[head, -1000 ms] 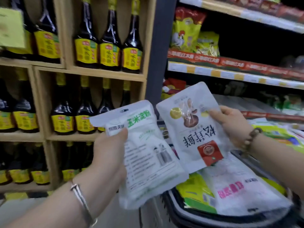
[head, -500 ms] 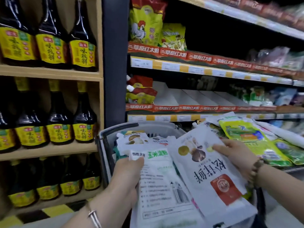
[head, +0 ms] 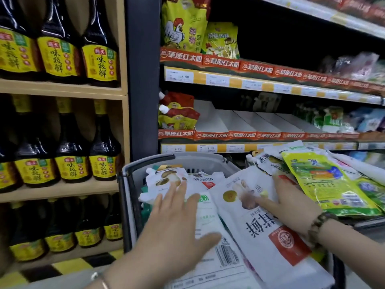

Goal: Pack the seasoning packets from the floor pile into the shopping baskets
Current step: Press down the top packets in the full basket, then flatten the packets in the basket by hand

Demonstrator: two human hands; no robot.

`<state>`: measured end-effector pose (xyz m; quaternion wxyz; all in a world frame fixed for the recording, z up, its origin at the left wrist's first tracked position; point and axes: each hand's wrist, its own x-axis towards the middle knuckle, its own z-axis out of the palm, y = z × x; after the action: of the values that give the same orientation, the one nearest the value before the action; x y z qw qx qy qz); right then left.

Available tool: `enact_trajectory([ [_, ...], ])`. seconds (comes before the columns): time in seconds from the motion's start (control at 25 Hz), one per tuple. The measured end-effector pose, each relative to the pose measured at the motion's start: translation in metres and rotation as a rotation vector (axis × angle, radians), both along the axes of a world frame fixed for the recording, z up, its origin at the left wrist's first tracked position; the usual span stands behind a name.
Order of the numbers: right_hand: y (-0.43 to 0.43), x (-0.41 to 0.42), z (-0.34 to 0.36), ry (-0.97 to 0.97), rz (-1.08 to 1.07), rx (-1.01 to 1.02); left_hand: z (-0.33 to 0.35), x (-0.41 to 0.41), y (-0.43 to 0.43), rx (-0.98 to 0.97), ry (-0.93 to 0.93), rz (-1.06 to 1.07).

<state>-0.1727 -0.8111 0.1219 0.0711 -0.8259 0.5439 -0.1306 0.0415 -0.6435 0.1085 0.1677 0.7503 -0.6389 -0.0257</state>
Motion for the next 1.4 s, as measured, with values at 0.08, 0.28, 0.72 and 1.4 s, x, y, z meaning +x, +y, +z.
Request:
enact_trajectory([
  [0.08,0.000,0.005,-0.010,0.070,0.035,0.112,-0.015,-0.004,-0.009,0.110,-0.138,0.009],
  [0.28,0.003,0.018,-0.036,0.210,0.225,0.156,-0.024,-0.003,-0.013,0.318,-0.152,0.030],
  [0.72,0.002,0.035,-0.048,0.270,0.286,0.176,-0.030,-0.011,-0.029,0.430,-0.026,0.034],
  [1.4,0.051,0.100,-0.008,0.096,0.476,0.028,-0.022,0.030,0.016,-0.261,0.072,0.069],
])
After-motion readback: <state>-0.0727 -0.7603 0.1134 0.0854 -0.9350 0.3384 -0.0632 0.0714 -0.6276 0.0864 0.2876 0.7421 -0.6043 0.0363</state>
